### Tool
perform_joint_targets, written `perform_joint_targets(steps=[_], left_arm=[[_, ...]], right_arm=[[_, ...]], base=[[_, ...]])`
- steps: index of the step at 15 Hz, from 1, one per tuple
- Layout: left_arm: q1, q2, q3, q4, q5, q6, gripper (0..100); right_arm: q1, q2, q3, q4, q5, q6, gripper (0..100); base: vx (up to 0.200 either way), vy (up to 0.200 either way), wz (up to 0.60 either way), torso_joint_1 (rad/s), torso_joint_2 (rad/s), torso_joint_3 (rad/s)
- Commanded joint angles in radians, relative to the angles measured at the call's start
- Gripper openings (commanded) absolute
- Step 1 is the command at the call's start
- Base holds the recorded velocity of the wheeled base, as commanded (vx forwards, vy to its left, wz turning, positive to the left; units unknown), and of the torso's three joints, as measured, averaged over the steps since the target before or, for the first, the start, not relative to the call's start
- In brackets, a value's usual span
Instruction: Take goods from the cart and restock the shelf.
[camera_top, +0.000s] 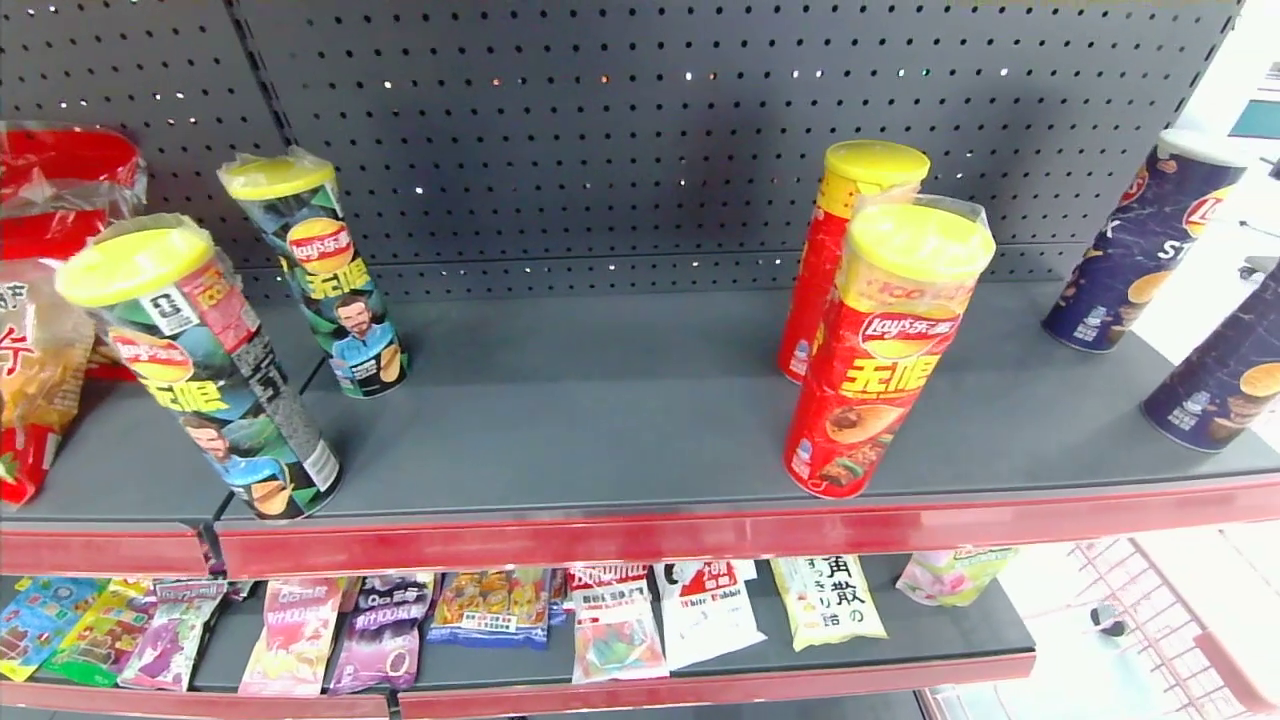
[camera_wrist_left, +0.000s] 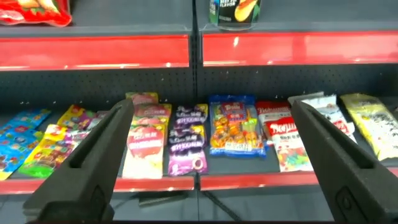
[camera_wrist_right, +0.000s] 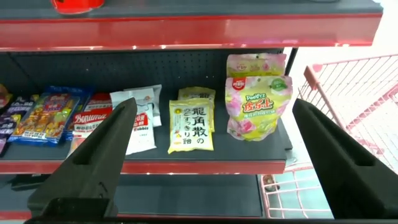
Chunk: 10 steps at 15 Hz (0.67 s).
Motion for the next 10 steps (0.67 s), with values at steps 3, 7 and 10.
perform_joint_targets(steps=[3,7,10], left_arm=[[0.001,0.001,0.000,0.000,-0.001,0.000,100],[0.001,0.001,0.000,0.000,-0.001,0.000,100],[0.001,0.001,0.000,0.000,-0.001,0.000,100]], right_arm=[[0.002,0.002,0.000,0.000,0.000,0.000,100],[0.003,0.002,0.000,0.000,0.000,0.000,100],[0.002,0.002,0.000,0.000,0.000,0.000,100]], base=[[0.000,-0.067,0.00,0.007,0.00,-0.001],[0.000,0.000,0.00,0.000,0.00,0.000],[0.000,0.000,0.00,0.000,0.00,0.000]])
